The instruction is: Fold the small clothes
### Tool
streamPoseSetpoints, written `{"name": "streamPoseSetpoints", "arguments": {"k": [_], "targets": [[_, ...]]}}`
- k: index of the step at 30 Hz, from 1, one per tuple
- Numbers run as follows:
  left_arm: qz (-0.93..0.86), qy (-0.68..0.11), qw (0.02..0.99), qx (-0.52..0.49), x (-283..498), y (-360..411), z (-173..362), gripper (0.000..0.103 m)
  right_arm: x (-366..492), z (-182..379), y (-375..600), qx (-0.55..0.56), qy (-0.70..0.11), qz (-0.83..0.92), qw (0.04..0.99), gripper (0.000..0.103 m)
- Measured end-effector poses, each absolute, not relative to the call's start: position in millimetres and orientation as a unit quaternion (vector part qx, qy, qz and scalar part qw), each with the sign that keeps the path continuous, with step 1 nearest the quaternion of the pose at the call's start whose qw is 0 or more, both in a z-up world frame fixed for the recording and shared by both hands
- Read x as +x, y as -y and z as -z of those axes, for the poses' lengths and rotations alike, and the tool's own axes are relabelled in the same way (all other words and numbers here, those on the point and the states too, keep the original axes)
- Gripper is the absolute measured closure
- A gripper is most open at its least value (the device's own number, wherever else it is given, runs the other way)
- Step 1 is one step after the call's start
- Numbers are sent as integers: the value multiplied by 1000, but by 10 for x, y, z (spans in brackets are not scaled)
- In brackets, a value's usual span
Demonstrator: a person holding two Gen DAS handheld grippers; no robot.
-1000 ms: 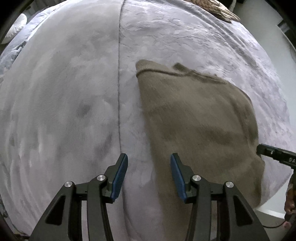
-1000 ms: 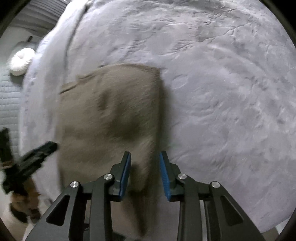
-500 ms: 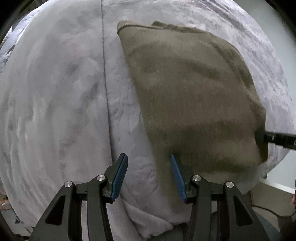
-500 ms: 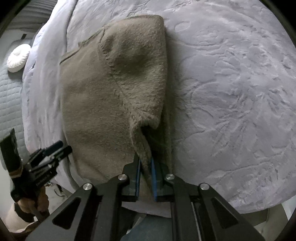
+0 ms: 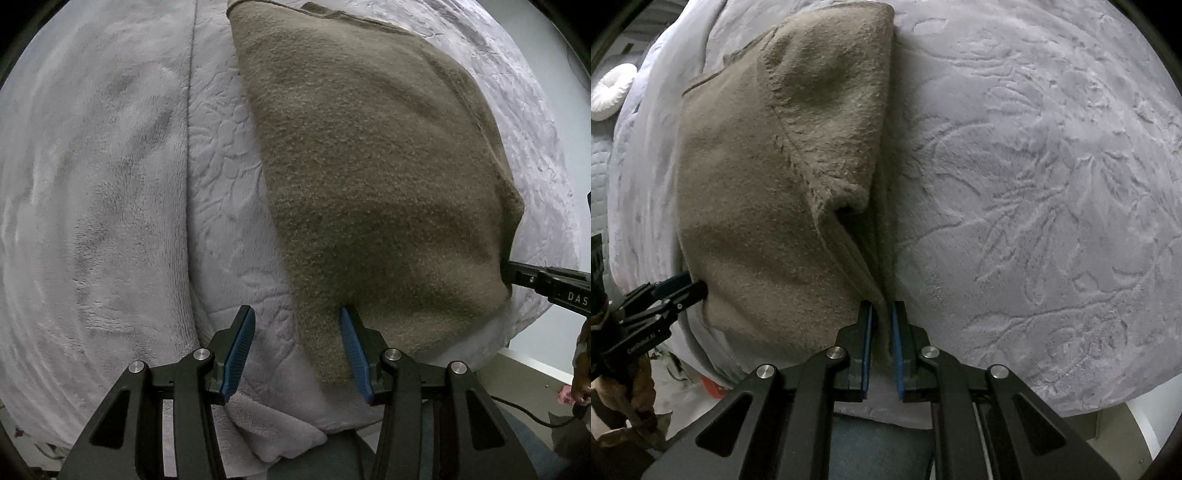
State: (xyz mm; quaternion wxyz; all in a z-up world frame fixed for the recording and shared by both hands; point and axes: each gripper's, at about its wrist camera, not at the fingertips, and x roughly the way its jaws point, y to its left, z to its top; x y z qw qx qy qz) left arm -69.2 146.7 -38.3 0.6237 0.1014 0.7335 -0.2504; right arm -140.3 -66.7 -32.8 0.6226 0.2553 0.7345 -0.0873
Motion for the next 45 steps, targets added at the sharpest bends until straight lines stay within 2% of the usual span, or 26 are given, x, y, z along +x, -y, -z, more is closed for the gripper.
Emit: {"name": "streamPoseSetpoints", "arguments": {"k": [8, 16, 23, 28, 33, 36, 40, 45], "targets": [[249, -733, 625, 101, -693, -1442, 388, 53, -1480, 430, 745, 279, -730, 92, 617, 92], [245, -732, 628, 102, -715, -1435, 373, 53, -1553, 239, 819, 289, -722, 94, 622, 92], [242, -732, 629, 100, -738, -1450, 385, 53, -1494, -60, 1015, 349, -666, 91, 653, 92], [241, -729, 634, 95, -753, -1455, 332, 53, -1331, -78, 1107, 398, -631, 69, 662, 92], [237, -732, 631, 99, -774, -1450, 348, 53, -1240, 231, 1015, 361, -671, 73, 644, 94], [237, -731, 631, 103, -763, -1433, 342, 53, -1323, 352, 1070, 332, -690, 98, 635, 92], [235, -734, 629, 98, -769, -1433, 350, 53, -1417, 244, 1172, 359, -681, 98, 630, 92], [235, -732, 632, 98, -709, -1485, 321, 53, -1423, -14, 1145, 314, -689, 97, 646, 92]]}}
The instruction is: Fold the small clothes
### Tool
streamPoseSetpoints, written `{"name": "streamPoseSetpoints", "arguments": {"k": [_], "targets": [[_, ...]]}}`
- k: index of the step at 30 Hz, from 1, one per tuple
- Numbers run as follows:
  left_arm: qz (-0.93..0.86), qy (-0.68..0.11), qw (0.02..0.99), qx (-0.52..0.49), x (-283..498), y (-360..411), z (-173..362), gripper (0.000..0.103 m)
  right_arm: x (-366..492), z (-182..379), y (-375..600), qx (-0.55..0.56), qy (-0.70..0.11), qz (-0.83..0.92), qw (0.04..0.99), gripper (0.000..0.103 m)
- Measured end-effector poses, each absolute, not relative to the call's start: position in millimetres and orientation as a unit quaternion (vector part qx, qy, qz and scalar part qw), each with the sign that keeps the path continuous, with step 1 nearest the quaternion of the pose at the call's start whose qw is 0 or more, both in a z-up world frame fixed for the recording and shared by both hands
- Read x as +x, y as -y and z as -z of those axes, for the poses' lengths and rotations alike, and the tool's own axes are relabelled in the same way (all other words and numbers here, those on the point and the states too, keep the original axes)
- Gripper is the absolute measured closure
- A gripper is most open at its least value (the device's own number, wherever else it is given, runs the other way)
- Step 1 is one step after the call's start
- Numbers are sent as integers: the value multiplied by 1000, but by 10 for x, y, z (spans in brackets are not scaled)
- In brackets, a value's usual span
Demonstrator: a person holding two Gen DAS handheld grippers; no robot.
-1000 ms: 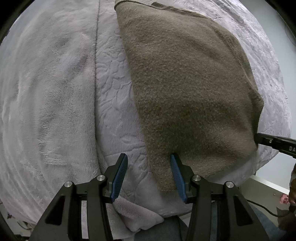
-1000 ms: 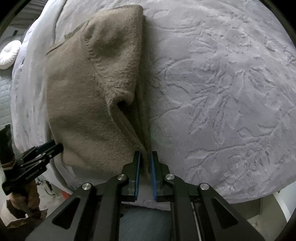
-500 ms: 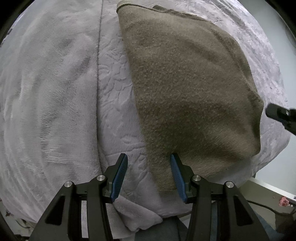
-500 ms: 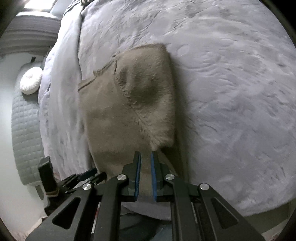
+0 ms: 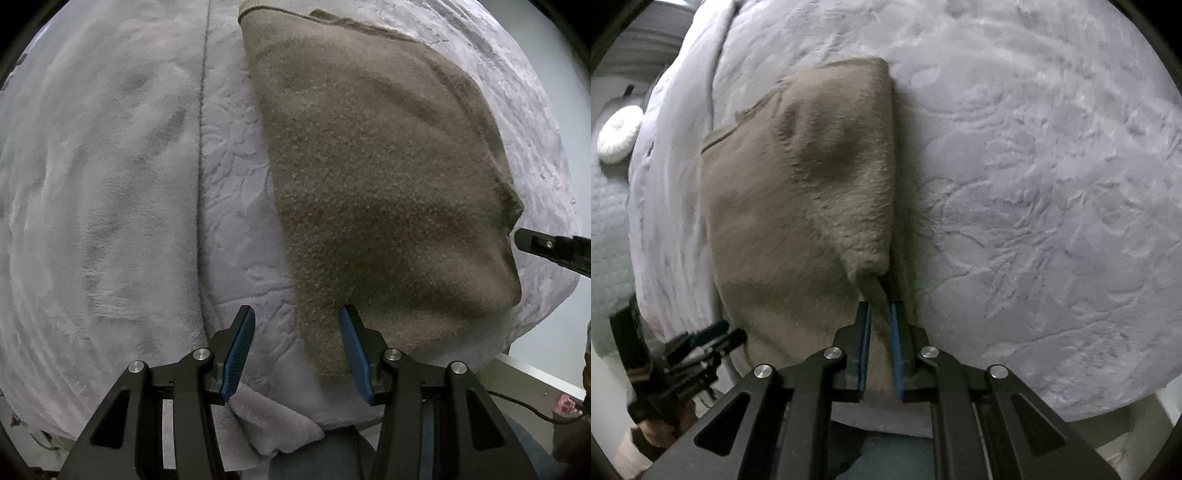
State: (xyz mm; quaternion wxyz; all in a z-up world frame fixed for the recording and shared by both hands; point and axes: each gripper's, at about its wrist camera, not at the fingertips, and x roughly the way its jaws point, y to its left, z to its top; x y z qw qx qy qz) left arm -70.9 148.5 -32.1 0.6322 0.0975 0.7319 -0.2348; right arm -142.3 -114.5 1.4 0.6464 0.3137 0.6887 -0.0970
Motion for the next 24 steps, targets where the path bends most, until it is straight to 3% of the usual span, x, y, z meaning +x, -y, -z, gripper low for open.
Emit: {"name": "streamPoseSetpoints", "arguments": {"k": [24], "targets": [[204, -658, 717, 106, -314, -1488, -416, 53, -972, -429, 754, 217, -690, 113, 682, 89]]}}
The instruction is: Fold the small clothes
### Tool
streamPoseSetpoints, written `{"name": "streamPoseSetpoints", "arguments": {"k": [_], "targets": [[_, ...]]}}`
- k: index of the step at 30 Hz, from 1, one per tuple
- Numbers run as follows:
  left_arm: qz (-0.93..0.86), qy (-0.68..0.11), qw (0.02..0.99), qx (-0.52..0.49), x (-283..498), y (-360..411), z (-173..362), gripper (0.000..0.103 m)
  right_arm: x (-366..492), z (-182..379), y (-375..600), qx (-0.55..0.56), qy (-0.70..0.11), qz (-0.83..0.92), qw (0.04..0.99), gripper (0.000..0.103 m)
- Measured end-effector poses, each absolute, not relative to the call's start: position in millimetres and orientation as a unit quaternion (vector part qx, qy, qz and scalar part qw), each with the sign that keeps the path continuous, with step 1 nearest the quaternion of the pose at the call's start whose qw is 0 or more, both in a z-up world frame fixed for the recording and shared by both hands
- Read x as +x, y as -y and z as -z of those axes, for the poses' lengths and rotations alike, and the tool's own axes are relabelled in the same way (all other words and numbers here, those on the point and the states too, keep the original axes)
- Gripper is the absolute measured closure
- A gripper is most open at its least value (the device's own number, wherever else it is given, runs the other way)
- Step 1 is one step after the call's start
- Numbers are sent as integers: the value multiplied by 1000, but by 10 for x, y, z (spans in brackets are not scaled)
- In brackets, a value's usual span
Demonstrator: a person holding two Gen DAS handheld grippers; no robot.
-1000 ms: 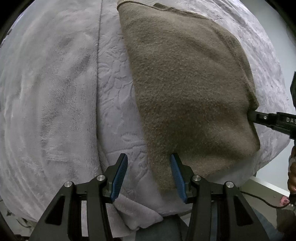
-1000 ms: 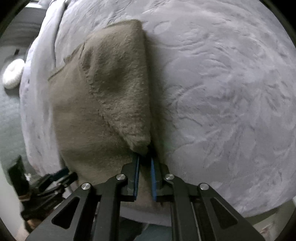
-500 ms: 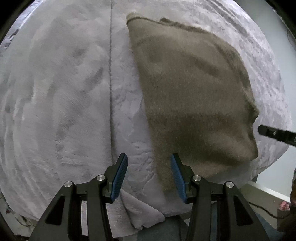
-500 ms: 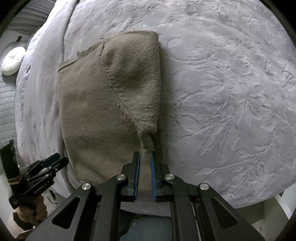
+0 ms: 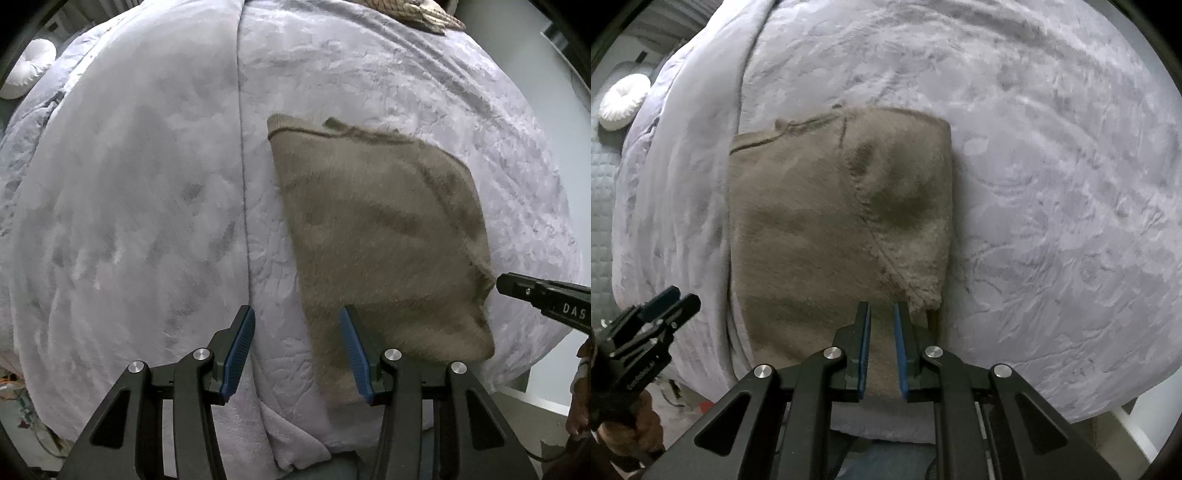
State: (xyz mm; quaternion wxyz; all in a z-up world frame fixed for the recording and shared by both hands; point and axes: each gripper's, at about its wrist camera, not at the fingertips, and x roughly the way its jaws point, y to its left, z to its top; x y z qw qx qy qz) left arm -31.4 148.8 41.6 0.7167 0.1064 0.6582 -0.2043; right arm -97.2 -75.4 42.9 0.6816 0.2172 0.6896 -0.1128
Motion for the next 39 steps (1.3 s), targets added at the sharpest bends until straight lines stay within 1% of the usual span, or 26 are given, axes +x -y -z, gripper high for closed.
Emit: {"name": "streamPoseSetpoints", "arguments": {"k": [2, 3, 4, 5, 6, 7, 8, 10, 11, 12, 14, 16, 17, 19, 20, 24, 39], "targets": [[201, -648, 727, 109, -298, -1478, -486, 53, -919, -470, 723, 202, -690, 116, 686, 89], [200, -642, 732, 110, -290, -1473, -520, 53, -894, -479, 708, 198, -689, 116, 688, 84], [198, -641, 734, 109, -295, -1423, -534, 53, -880, -491, 698, 196, -689, 116, 688, 77], [197, -641, 734, 107, -287, -1405, -548, 42, -865, -510, 691, 194, -688, 120, 689, 56], [197, -642, 734, 101, -273, -1402, -563, 29, -857, -525, 690, 192, -687, 123, 690, 39], [196, -640, 737, 96, -266, -1407, -588, 7, -843, -546, 686, 187, -685, 128, 692, 36], [193, -632, 745, 91, -269, -1409, -629, 1, -833, -580, 687, 181, -682, 131, 696, 36], [190, -621, 755, 94, -271, -1398, -699, 1, -814, -624, 682, 176, -679, 137, 699, 32], [189, -621, 755, 96, -257, -1386, -701, 1, -802, -643, 684, 175, -677, 140, 701, 25], [187, -622, 754, 95, -246, -1380, -704, 1, -797, -657, 692, 175, -676, 140, 702, 23], [185, -627, 751, 86, -225, -1383, -709, 1, -785, -692, 697, 169, -672, 144, 707, 22], [184, -633, 748, 75, -200, -1399, -700, 1, -768, -725, 690, 157, -668, 151, 711, 16], [182, -635, 747, 72, -191, -1410, -693, 1, -765, -741, 694, 155, -666, 153, 713, 10], [174, -637, 747, 76, -186, -1418, -679, 1, -761, -760, 694, 150, -664, 158, 715, 7], [168, -637, 747, 84, -189, -1414, -672, 1, -757, -764, 694, 146, -663, 162, 716, 0], [162, -637, 748, 91, -203, -1421, -665, 1, -754, -765, 689, 134, -659, 173, 720, 0], [146, -639, 749, 97, -187, -1457, -649, 1, -745, -741, 697, 143, -665, 174, 712, 0]]}}
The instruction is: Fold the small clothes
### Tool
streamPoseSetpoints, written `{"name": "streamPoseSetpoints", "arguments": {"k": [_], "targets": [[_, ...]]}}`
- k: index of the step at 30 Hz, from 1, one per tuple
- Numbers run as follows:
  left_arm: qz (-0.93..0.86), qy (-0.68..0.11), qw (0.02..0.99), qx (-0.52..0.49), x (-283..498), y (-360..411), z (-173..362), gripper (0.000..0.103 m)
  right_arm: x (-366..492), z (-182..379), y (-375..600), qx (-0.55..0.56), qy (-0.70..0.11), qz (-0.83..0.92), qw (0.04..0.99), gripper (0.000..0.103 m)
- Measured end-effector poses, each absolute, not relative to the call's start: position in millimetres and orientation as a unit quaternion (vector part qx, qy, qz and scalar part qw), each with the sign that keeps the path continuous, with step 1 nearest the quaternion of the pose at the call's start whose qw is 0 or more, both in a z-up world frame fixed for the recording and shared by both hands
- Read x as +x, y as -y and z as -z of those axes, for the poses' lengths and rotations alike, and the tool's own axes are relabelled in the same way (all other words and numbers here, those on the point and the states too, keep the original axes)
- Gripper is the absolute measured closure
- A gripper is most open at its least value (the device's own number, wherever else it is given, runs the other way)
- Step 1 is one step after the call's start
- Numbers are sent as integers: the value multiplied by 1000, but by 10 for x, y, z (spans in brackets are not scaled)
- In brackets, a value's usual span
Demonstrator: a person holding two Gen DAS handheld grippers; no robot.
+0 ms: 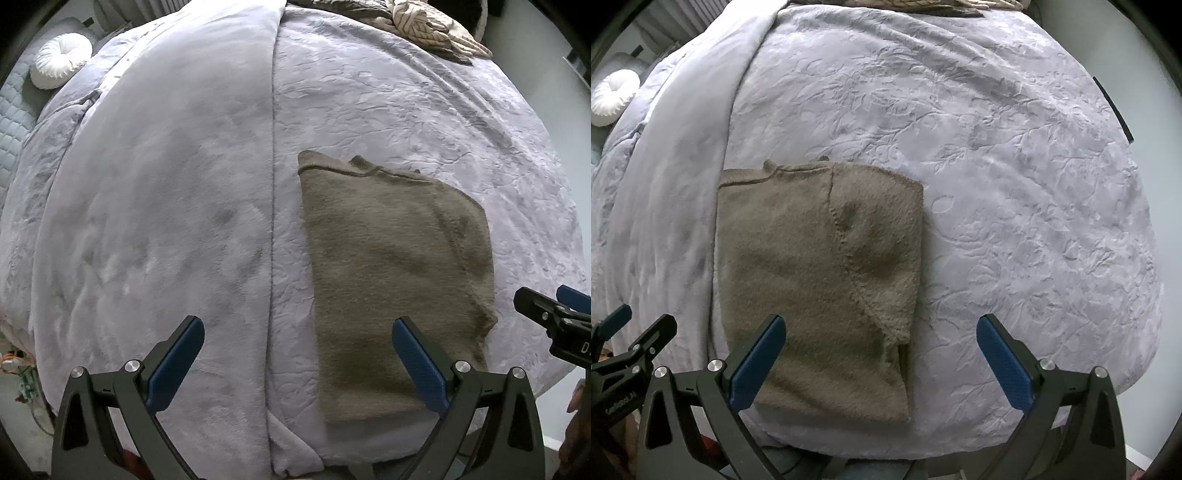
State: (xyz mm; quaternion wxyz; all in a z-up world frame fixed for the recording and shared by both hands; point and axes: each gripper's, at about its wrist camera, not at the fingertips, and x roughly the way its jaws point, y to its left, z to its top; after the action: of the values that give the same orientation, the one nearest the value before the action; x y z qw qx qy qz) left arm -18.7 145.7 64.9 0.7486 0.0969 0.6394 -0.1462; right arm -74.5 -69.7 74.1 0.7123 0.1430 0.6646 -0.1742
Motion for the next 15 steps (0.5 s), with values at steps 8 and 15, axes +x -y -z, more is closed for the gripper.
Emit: {"name": "streamPoseSetpoints", "arguments": {"k": [8, 15], "targets": [[146, -641, 747, 98, -171, -1466, -644, 1, -740, -741, 666, 142, -665, 175, 712, 0], [145, -641, 747, 98, -170, -1469, -640, 1, -730, -742, 668, 142, -666, 175, 711, 0]]}}
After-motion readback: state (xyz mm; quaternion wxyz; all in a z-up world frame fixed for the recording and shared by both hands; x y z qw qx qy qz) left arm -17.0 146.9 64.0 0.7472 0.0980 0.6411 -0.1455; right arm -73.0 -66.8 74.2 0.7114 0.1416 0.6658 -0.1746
